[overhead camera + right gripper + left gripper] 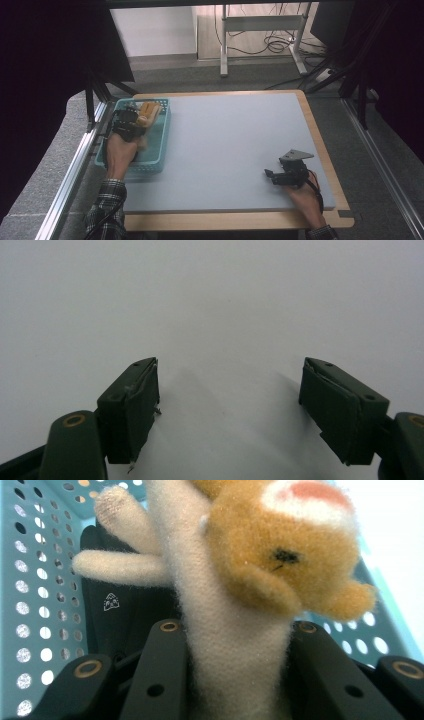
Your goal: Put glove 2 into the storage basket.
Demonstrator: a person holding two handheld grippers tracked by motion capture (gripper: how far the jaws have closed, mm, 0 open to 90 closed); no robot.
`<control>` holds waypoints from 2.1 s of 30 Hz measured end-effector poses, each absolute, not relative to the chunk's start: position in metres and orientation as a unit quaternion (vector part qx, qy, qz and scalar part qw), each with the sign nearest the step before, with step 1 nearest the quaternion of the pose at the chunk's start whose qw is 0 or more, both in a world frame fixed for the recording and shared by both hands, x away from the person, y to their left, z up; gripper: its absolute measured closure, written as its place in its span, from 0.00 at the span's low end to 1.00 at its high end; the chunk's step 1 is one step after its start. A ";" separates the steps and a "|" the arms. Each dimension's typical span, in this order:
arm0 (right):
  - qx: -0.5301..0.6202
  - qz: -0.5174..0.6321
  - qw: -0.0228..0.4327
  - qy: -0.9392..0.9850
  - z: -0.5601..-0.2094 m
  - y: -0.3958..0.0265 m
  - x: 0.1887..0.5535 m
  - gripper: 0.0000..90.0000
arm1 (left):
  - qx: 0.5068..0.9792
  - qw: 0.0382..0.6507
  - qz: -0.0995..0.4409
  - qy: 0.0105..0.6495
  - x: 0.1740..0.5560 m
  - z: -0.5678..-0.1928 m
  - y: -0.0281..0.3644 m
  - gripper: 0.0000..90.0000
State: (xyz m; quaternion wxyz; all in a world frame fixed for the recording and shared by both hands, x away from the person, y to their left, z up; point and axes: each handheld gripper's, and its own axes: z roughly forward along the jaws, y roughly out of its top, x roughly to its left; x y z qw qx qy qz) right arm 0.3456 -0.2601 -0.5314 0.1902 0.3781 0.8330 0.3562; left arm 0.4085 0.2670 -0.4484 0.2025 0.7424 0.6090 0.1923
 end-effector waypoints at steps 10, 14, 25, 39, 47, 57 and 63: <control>0.378 0.356 0.190 0.833 -0.531 -0.260 0.346 0.26 | 0.749 0.181 0.180 0.612 0.423 -0.462 0.262 0.80; 0.378 0.356 0.190 0.833 -0.531 -0.260 0.346 0.26 | 0.752 0.174 0.172 0.612 0.430 -0.468 0.258 0.80; 0.378 0.356 0.190 0.833 -0.531 -0.260 0.346 0.26 | 0.754 0.161 0.139 0.621 0.450 -0.490 0.252 0.78; 0.378 0.356 0.190 0.833 -0.531 -0.260 0.346 0.26 | 0.756 0.166 0.107 0.625 0.462 -0.501 0.249 0.61; 0.378 0.357 0.190 0.833 -0.531 -0.260 0.346 0.26 | 0.747 0.164 0.097 0.636 0.463 -0.504 0.257 0.24; 0.378 0.356 0.190 0.833 -0.531 -0.260 0.346 0.26 | 0.747 0.245 0.145 0.601 0.440 -0.449 0.271 0.24; 0.378 0.356 0.190 0.833 -0.531 -0.260 0.346 0.26 | 0.734 0.200 0.183 0.623 0.438 -0.456 0.283 0.78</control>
